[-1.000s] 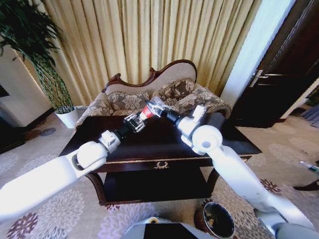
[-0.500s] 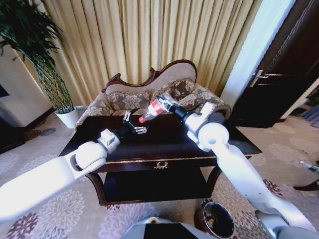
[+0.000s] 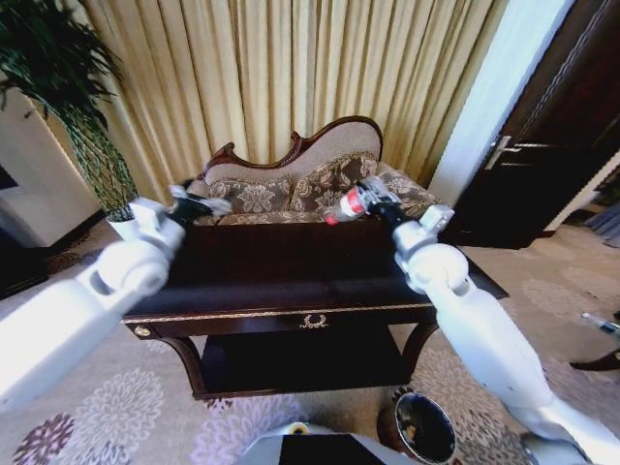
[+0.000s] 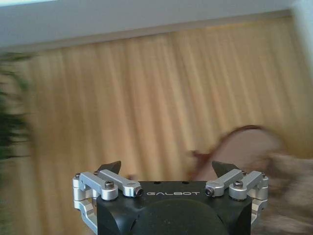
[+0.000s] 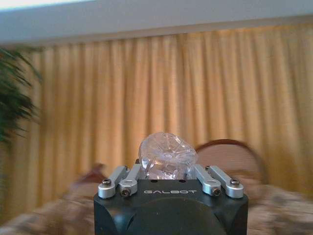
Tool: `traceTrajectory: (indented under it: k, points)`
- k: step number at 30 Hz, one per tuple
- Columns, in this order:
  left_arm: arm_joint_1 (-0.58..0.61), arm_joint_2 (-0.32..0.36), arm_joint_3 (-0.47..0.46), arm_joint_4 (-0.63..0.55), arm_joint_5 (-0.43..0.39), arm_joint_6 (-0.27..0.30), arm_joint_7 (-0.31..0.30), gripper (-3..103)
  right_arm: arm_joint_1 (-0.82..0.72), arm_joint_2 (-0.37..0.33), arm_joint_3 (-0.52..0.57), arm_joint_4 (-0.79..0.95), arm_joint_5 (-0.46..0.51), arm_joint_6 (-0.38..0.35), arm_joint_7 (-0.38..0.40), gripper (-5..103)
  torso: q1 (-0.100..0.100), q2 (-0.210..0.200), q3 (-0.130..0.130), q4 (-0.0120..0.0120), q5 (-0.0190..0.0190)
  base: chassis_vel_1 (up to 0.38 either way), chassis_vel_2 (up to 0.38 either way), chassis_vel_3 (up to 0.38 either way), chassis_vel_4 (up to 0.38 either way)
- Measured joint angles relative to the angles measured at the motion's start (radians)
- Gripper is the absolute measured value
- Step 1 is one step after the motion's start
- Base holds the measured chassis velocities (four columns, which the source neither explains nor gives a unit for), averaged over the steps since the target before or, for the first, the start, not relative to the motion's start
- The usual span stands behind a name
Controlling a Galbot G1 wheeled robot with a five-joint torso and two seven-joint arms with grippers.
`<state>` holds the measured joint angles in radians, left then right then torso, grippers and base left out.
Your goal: Move to the front of the table and place the trash on the table into the trash bin.
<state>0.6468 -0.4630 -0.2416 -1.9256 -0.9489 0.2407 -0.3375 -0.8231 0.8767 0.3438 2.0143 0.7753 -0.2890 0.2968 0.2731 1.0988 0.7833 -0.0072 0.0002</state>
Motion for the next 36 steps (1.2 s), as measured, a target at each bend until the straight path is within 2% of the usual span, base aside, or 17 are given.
traceTrajectory:
  k: [1,2,3,4,5,8,11,13,19,26,36]
  points:
    - [0.066,0.002,-0.095,0.047,0.007,0.009,0.028,100,-0.047,-0.002,0.043,0.000,-0.028,-0.001,0.003,32,0.000,0.000,0.000,0.0003,-0.0001,0.000,0.000,0.000,0.000]
    - [0.066,0.002,-0.095,0.047,0.007,0.009,0.028,100,-0.047,-0.002,0.043,0.000,-0.028,-0.001,0.003,32,0.000,0.000,0.000,0.0003,-0.0001,0.000,0.000,0.000,0.000]
    - [0.118,0.003,-0.171,0.071,0.013,0.021,0.050,100,-0.080,-0.005,0.077,0.002,-0.042,-0.003,0.005,32,0.000,0.000,0.000,0.0003,-0.0011,0.000,0.000,0.000,0.000]
    - [0.178,0.003,-0.247,0.087,0.017,0.030,0.081,100,-0.110,-0.007,0.107,0.008,-0.054,-0.003,0.005,32,0.000,0.000,0.000,0.0002,-0.0001,0.000,0.000,0.000,0.000]
    - [0.178,0.003,-0.247,0.087,0.017,0.030,0.081,100,-0.110,-0.007,0.107,0.008,-0.054,-0.003,0.005,32,0.000,0.000,0.000,0.0002,-0.0001,0.000,0.000,0.000,0.000]
    - [0.343,-0.012,-0.462,0.095,0.034,0.047,0.181,100,-0.172,-0.012,0.174,0.034,-0.072,-0.012,0.005,32,0.000,0.000,0.000,0.0002,-0.0001,0.000,0.000,0.000,0.000]
    - [0.393,-0.021,-0.514,0.086,0.036,0.054,0.209,100,-0.185,-0.014,0.187,0.045,-0.072,-0.019,0.007,32,0.000,0.000,0.000,0.0003,0.0002,0.000,0.000,0.000,0.000]
    - [0.490,-0.037,-0.598,0.057,0.029,0.069,0.248,100,-0.211,-0.024,0.213,0.073,-0.072,-0.029,0.010,32,0.000,0.000,0.000,0.0003,-0.0008,0.000,0.000,0.000,0.000]
    - [0.608,-0.058,-0.698,-0.002,0.007,0.121,0.284,100,-0.264,-0.043,0.264,0.128,-0.071,-0.051,0.009,32,0.000,0.000,0.000,0.0003,-0.0003,0.000,0.000,0.000,0.000]
    - [0.673,-0.078,-0.776,-0.069,-0.011,0.182,0.273,100,-0.348,-0.037,0.317,0.195,-0.065,-0.070,0.009,32,0.000,0.000,0.000,0.0000,-0.0002,0.056,-0.063,-0.043,0.067]
    - [0.711,-0.099,-0.801,-0.121,-0.009,0.199,0.255,100,-0.391,-0.017,0.338,0.249,-0.060,-0.089,0.032,32,0.000,0.000,0.000,0.0001,-0.0001,0.199,-0.194,-0.208,0.197]
